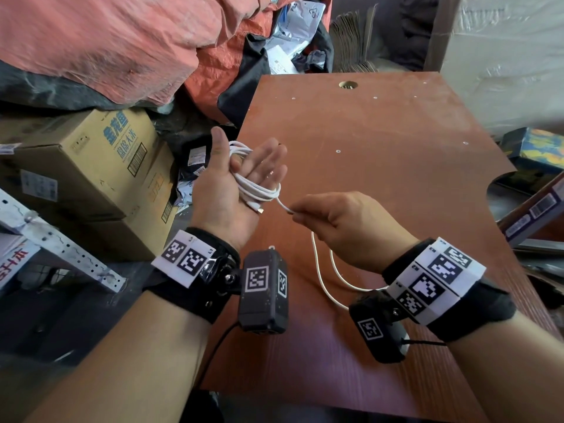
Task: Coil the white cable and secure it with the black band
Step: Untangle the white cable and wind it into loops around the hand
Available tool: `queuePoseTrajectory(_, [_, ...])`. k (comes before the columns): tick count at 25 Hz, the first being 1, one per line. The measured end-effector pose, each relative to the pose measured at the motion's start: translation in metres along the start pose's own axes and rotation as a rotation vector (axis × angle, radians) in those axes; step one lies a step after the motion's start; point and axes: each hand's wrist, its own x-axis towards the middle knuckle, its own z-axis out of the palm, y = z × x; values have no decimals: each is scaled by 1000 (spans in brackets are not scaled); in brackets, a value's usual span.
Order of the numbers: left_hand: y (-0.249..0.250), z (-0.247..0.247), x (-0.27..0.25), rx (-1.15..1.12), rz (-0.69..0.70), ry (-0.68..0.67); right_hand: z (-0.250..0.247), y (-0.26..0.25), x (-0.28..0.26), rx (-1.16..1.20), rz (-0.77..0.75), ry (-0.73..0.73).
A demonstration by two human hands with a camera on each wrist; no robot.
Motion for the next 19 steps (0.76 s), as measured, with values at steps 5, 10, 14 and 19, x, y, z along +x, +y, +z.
queuePoseTrajectory(5, [-9, 3, 0, 76, 0, -37, 0, -1, 1, 85, -55, 70])
queuePoseTrajectory(10, [-17, 1, 2, 169, -36, -51, 0, -7, 0, 109, -58, 87])
queuePoseTrajectory(14, [-18, 4, 0, 204, -91, -41, -1, -10, 0, 160, -29, 81])
queuePoseTrajectory(19, [-21, 6, -4, 368, -27, -63, 0, -8, 2, 181, -87, 130])
